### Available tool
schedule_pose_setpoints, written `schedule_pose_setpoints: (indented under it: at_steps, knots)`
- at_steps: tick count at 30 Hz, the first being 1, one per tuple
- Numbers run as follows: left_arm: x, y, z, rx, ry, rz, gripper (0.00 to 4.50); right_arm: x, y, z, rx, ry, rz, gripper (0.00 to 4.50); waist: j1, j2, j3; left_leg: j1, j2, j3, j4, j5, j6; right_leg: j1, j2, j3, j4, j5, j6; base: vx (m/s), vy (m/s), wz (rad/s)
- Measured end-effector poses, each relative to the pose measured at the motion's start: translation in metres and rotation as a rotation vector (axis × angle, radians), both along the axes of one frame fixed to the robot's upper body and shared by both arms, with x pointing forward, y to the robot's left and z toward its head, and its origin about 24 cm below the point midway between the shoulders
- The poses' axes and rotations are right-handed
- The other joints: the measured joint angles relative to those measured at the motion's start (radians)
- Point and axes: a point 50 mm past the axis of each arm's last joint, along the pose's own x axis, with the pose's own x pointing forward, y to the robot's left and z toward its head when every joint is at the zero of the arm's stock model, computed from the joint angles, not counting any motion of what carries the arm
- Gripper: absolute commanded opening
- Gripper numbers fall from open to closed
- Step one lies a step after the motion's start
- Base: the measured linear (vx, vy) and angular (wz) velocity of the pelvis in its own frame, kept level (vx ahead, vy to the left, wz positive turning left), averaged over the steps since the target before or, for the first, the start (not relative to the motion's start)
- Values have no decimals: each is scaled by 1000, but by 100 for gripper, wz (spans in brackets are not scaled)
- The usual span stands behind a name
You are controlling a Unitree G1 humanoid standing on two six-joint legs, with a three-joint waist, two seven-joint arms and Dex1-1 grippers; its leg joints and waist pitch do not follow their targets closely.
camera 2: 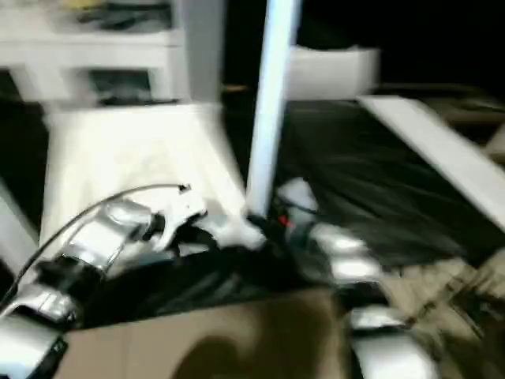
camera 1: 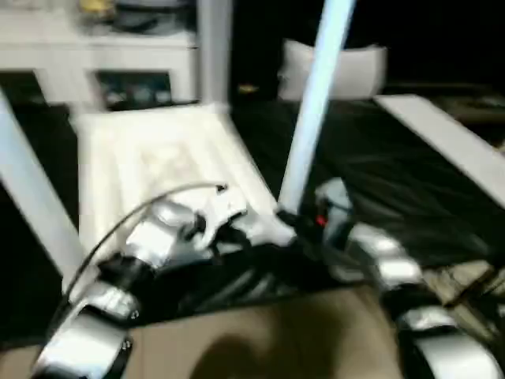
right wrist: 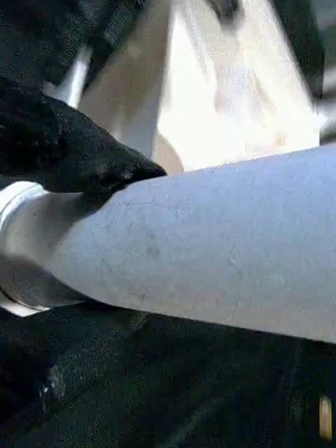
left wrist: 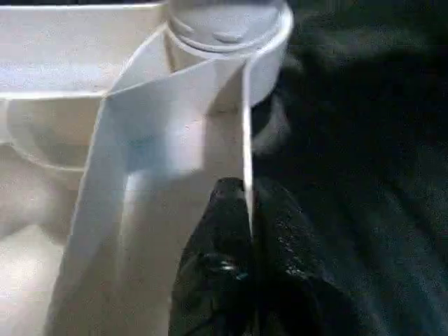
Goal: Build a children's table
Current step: Rotate leg to tighten
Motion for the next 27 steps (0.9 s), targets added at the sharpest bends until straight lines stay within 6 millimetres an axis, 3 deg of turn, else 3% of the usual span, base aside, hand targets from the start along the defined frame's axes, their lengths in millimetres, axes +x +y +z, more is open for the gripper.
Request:
schedule_pose_setpoints:
  at_steps: [2, 5, 7, 9, 14, 22, 27]
  knots:
    - [1, -14, -1, -13, -13, 22, 0, 5, -5, 6, -28, 0, -55, 259, 28, 16, -3, -17, 3, -15, -15, 1, 1, 3, 4, -13, -15, 4, -4, 4, -21, -15]
    - [-1, -31, 1, -44, -23, 6, 0, 7, -11, 10, -40, 24, -108, 277, 41, 25, -3, -31, 8, -16, -32, 41, -7, -6, 19, -7, -40, 48, -14, 0, 0, 0]
    - [-1, -32, 4, -49, -33, -3, 0, 6, -12, 14, -33, 17, -117, 299, 46, 26, -3, -40, 11, -13, -35, 45, -5, -13, 21, -5, -48, 58, -18, 0, 0, 0]
    - [-1, -32, 7, -46, -44, -25, 0, 1, -13, 17, -40, -10, -108, 299, 52, 31, -2, -40, 11, -12, -38, 46, -4, -15, 22, -5, -59, 64, -17, 0, 0, 0]
    - [-1, -25, 12, -34, -91, -110, 0, -9, -28, 25, -102, -63, 13, 344, 63, 32, -2, -54, 9, -5, -39, 45, 4, -29, 21, 1, -64, 66, -14, 0, 0, 0]
    - [-6, -6, 13, -12, -96, -253, 0, -22, -51, 56, -137, -126, 240, 412, 71, 31, -2, -51, 9, 5, -40, 41, 8, -30, 21, 9, -68, 68, -10, 0, 0, 0]
    - [-12, 10, 15, -10, -81, -376, 0, -31, -64, 60, -197, -74, 425, 442, 76, 31, -2, -51, 9, 6, -39, 41, 8, -30, 20, 10, -69, 70, -9, 0, 0, 0]
